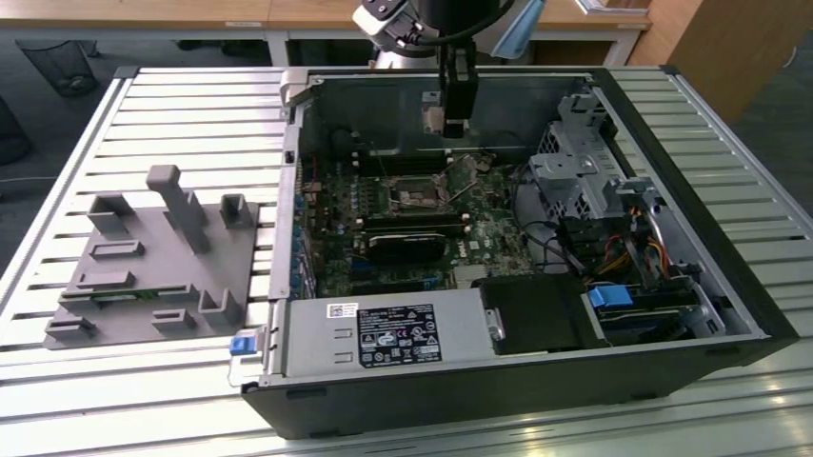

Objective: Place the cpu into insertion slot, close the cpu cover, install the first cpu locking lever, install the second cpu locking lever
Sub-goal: 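Place the cpu into insertion slot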

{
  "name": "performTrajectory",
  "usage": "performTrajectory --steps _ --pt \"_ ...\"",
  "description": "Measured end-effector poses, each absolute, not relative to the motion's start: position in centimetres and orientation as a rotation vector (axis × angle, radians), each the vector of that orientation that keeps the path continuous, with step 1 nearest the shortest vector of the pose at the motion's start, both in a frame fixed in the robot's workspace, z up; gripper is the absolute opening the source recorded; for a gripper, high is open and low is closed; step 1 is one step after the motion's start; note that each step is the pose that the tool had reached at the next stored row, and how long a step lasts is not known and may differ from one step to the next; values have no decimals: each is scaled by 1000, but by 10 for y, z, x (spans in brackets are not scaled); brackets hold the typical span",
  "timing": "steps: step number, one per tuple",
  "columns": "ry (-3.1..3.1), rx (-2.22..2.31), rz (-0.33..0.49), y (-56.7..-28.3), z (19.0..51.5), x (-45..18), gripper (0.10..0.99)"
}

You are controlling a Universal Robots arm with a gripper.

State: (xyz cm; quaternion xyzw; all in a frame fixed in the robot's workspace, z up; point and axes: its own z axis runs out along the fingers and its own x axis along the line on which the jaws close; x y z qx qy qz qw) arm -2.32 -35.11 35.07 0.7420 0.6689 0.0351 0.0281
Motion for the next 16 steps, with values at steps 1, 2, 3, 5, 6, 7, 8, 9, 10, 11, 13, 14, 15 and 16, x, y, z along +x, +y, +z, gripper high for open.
performTrajectory --steps 1,2,3,5,6,7,8,9,10,11,13,14,15,16 --pt "2065 2290 108 -351 351 -23 545" --pt "2065 2290 108 -351 350 -23 545" --pt "2065 2290 108 -351 350 -23 545" --pt "2065 2289 108 -351 350 -23 545" --pt "2066 2289 108 -351 350 -23 545" --pt "2067 2288 109 -351 349 -23 545" --pt "2068 2287 108 -351 349 -23 545" --pt "2070 2285 108 -351 349 -23 545" --pt "2072 2284 108 -351 349 -23 545" --pt "2073 2282 109 -351 349 -23 545" --pt "2076 2280 109 -351 348 -23 545" --pt "2078 2278 109 -351 348 -23 545" --pt "2079 2277 109 -351 348 -23 545" --pt "2080 2277 109 -351 348 -23 545"
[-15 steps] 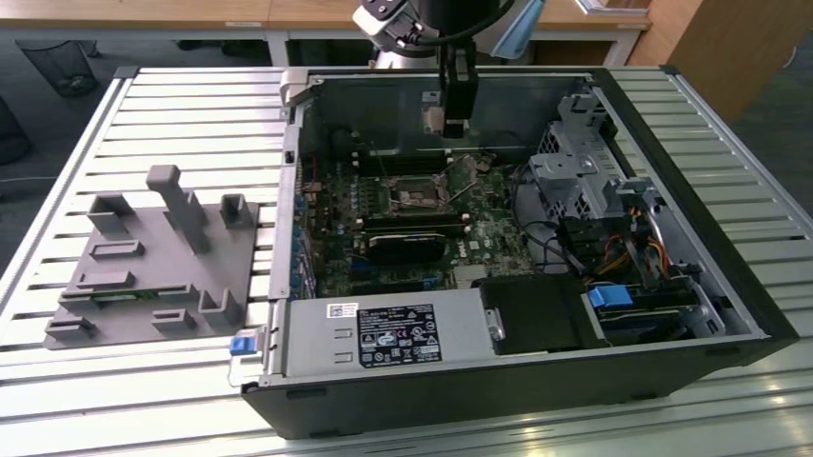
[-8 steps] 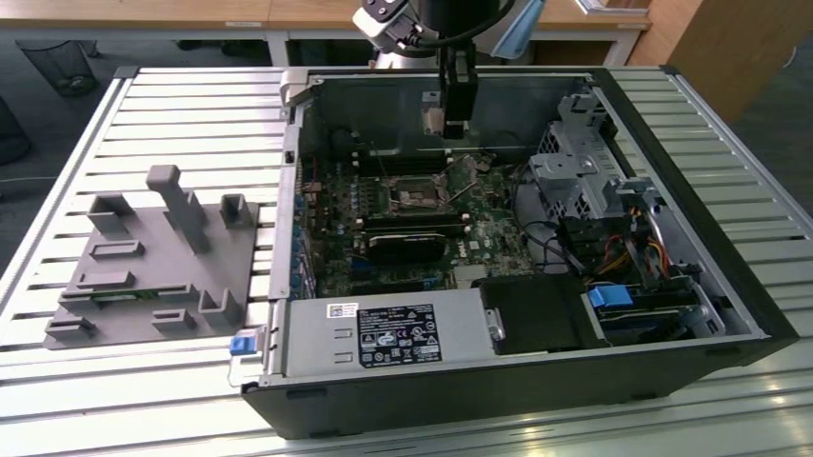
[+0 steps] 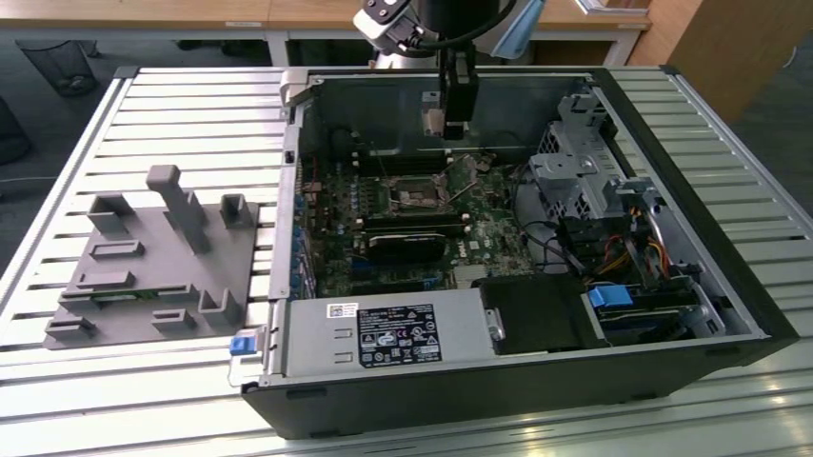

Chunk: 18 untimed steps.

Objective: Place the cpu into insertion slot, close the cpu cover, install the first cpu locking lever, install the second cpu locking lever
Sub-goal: 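Place the cpu into insertion slot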

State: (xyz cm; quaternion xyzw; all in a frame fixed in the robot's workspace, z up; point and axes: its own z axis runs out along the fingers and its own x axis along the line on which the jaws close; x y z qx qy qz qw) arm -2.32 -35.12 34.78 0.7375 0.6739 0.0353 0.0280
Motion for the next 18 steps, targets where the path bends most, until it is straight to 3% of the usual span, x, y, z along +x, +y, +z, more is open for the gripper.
performTrajectory --steps 18 --pt "2086 2272 109 -351 344 -23 545"
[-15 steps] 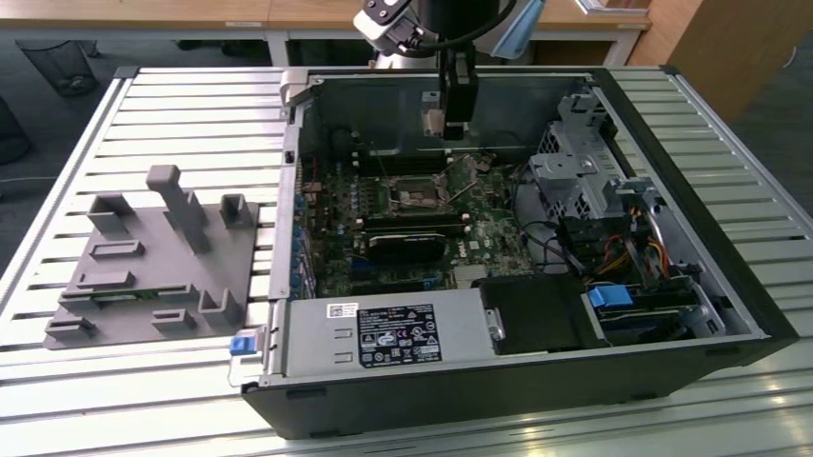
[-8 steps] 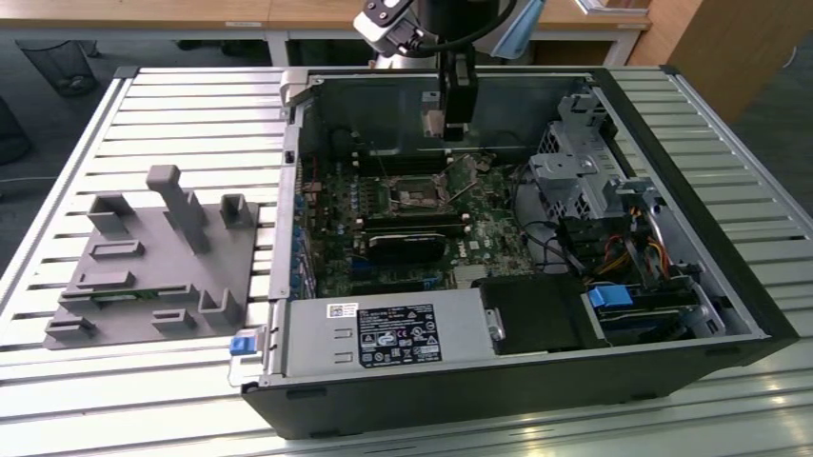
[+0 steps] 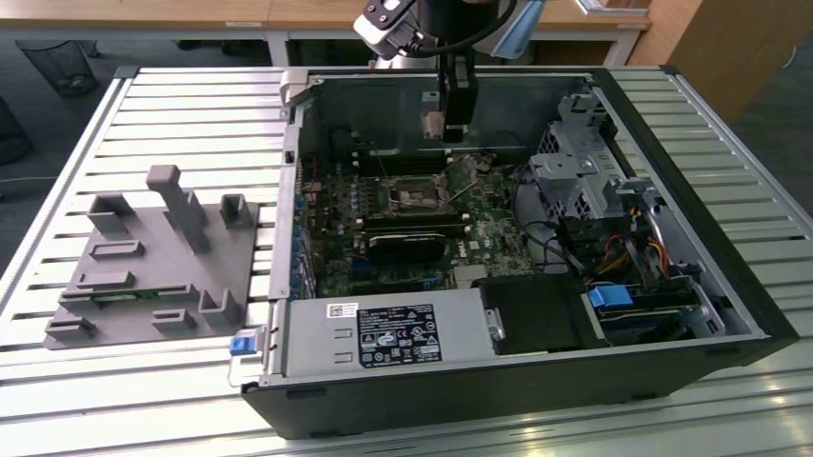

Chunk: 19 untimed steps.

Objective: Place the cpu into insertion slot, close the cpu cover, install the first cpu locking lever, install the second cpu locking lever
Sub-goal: 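Place the cpu into insertion slot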

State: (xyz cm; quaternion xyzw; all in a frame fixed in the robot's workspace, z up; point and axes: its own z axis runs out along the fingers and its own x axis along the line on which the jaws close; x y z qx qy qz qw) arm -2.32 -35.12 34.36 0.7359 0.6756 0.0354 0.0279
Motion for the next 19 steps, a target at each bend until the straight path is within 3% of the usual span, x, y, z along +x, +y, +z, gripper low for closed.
performTrajectory --steps 19 --pt "2091 2267 109 -351 332 -23 545"
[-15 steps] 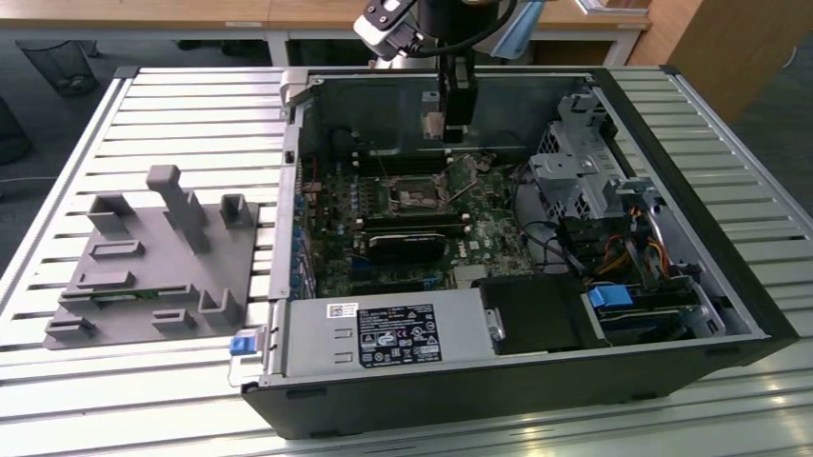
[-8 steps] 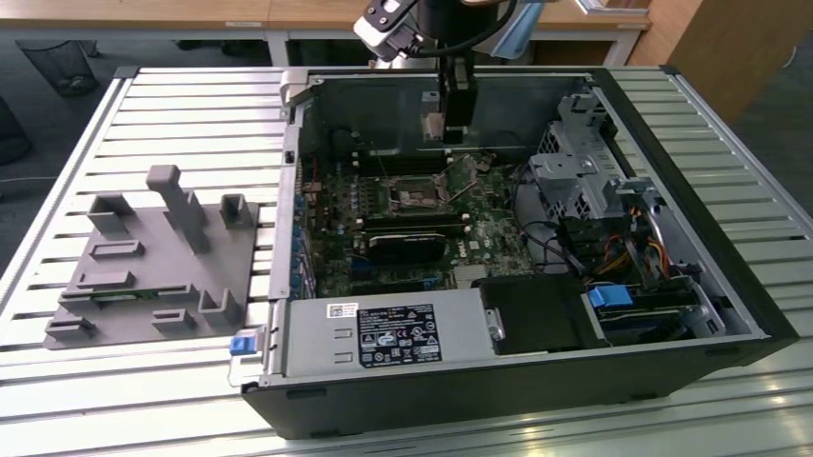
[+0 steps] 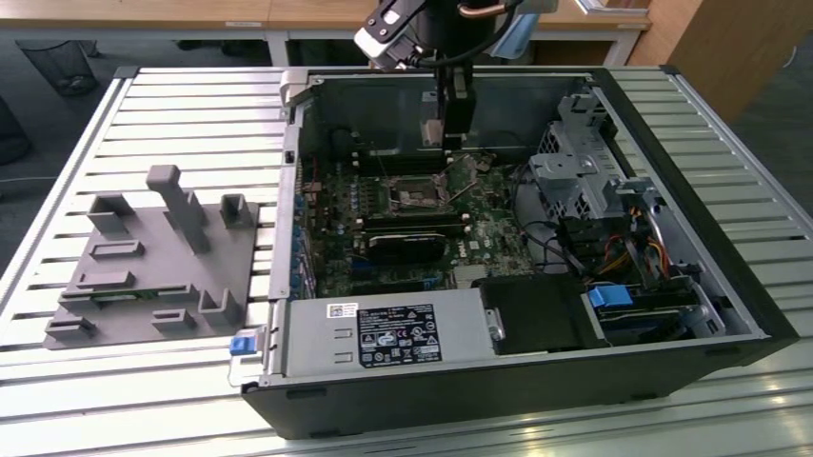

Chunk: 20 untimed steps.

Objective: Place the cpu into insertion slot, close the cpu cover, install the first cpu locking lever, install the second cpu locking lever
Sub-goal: 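Place the cpu into insertion slot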

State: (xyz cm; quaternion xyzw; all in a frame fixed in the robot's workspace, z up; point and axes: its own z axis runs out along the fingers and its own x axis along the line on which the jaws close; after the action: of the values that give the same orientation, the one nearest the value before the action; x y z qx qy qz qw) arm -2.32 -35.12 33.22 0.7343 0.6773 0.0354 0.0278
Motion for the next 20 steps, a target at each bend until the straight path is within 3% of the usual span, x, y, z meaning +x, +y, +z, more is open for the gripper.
performTrajectory --steps 20 --pt "2093 2265 109 -351 326 -23 545"
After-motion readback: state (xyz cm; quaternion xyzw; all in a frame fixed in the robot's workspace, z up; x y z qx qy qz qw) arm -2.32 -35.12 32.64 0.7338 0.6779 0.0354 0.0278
